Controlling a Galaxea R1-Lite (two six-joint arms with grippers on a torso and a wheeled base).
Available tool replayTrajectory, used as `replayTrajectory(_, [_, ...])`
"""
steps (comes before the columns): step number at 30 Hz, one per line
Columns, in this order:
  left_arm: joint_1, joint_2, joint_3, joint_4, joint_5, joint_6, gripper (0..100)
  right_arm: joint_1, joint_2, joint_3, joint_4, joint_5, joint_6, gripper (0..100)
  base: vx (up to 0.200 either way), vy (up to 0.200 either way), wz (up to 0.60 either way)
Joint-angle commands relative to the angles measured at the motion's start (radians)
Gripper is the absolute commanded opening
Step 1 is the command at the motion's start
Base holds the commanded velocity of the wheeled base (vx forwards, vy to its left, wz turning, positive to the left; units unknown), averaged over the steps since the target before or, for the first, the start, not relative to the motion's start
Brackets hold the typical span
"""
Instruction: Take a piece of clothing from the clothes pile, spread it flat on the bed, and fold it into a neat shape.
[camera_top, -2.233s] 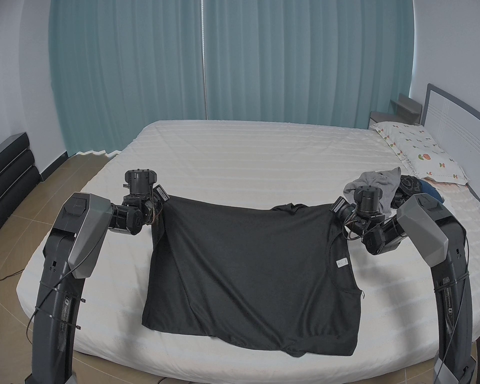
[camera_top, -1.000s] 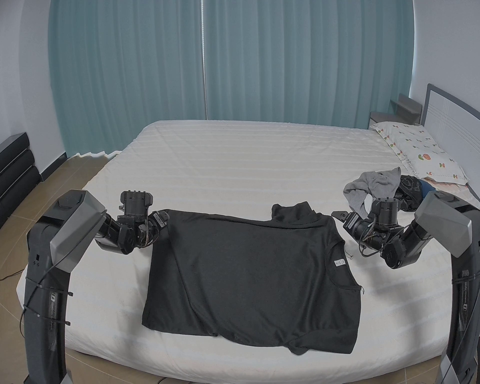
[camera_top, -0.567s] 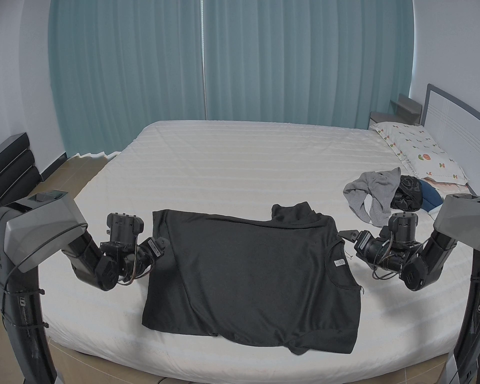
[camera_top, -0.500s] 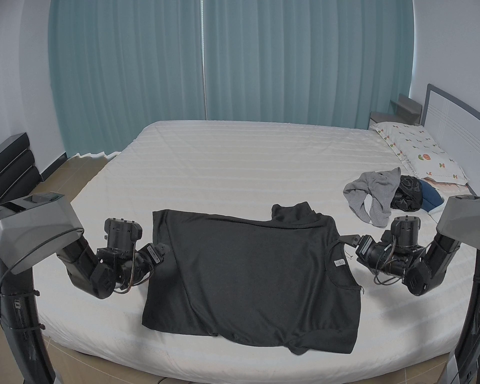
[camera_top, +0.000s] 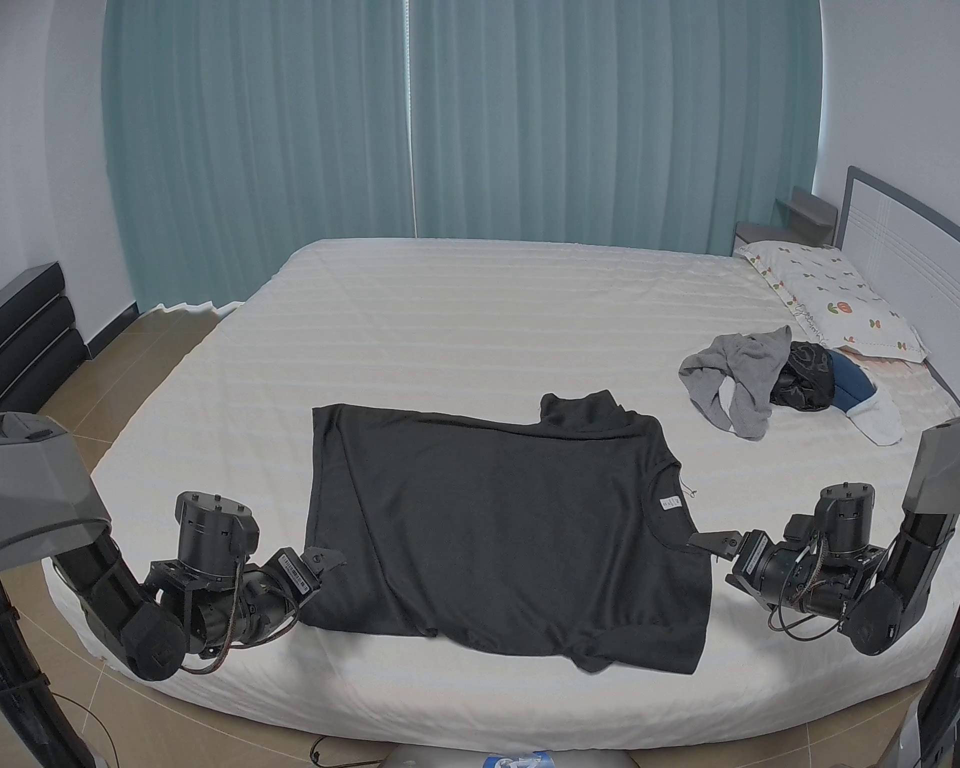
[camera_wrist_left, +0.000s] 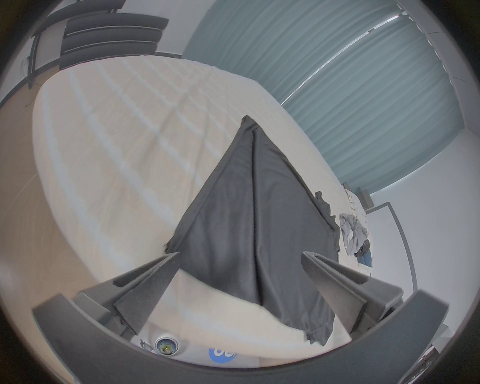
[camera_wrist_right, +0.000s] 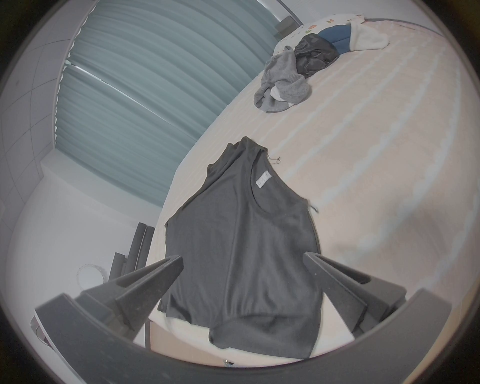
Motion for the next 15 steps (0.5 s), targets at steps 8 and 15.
replayTrajectory(8, [0.006, 0.228, -0.008, -0.175, 0.047, 0.006, 100, 0.025, 0.024, 0.007, -0.003, -0.004, -0.007, 100, 0.0, 0.0, 0.0])
replayTrajectory(15, [0.023, 0.263, -0.043, -0.184, 0.049, 0.01, 100, 0.025, 0.027, 0.007, -0.003, -0.007, -0.009, 100, 0.0, 0.0, 0.0])
